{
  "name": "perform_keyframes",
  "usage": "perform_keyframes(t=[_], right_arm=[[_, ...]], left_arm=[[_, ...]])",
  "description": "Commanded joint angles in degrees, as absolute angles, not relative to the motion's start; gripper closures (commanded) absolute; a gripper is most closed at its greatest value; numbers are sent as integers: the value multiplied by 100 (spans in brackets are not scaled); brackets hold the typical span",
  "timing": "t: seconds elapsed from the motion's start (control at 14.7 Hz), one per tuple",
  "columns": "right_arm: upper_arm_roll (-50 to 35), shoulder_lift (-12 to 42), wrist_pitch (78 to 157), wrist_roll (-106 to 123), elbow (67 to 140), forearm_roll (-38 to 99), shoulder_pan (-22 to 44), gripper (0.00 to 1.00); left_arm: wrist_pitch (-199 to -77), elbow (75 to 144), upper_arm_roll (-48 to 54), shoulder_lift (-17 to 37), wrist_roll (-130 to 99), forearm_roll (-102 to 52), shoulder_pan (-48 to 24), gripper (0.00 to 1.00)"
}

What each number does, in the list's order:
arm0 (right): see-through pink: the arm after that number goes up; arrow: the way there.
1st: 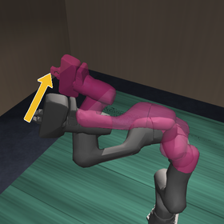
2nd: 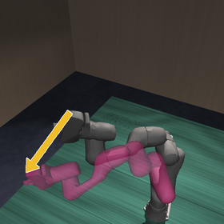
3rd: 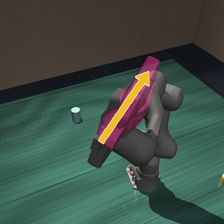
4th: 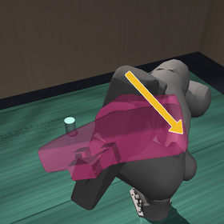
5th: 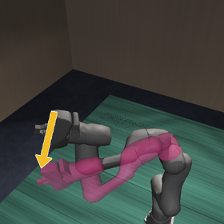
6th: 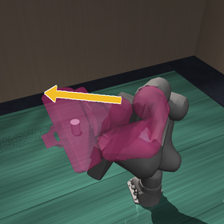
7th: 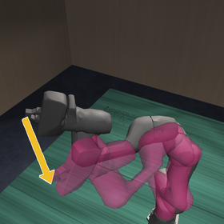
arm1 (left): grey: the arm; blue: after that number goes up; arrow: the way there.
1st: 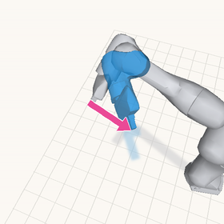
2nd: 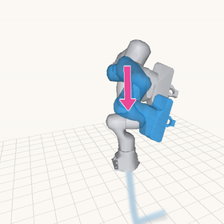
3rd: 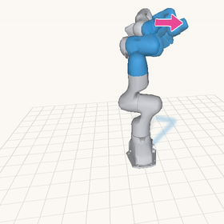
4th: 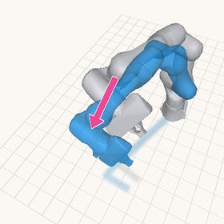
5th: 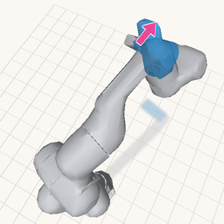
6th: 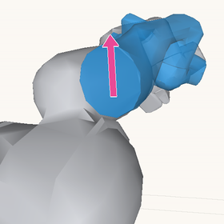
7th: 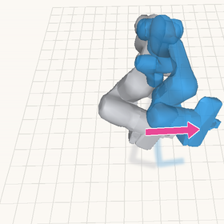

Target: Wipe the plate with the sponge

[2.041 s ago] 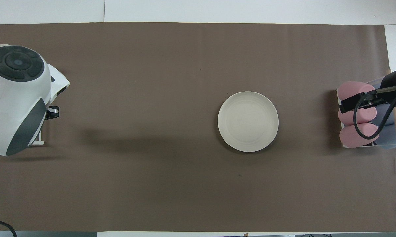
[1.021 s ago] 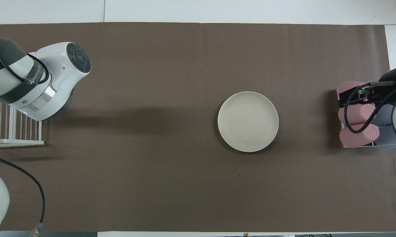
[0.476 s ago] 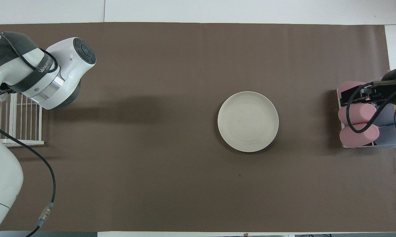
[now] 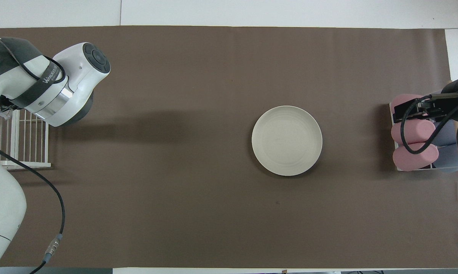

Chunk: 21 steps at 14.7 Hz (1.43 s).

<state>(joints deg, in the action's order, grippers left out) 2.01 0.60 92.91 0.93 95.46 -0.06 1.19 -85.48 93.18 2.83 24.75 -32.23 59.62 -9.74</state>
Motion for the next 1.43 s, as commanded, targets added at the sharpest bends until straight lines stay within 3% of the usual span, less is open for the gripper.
perform_keyframes(t=[0.0, 0.07, 0.14, 0.68, 1.36], right_arm=[[193, -35, 9360, 167, 9633, 114, 88, 0], [193, -35, 9360, 167, 9633, 114, 105, 0], [185, -35, 9360, 158, 9633, 114, 123, 0], [184, -35, 9369, 149, 9633, 114, 149, 0], [167, -35, 9378, 149, 9633, 114, 149, 0]], left_arm=[[-8710, 9334, 290, 2461, -3278, 5889, -896, 79], [-8736, 9325, 290, 2452, -3278, 5889, -879, 29], [-8754, 9334, 290, 2452, -3278, 5897, -879, 0], [-8807, 9299, 299, 2408, -3243, 5854, -817, 0], [-9158, 8895, 290, 1407, -3173, 3149, -589, 0]])
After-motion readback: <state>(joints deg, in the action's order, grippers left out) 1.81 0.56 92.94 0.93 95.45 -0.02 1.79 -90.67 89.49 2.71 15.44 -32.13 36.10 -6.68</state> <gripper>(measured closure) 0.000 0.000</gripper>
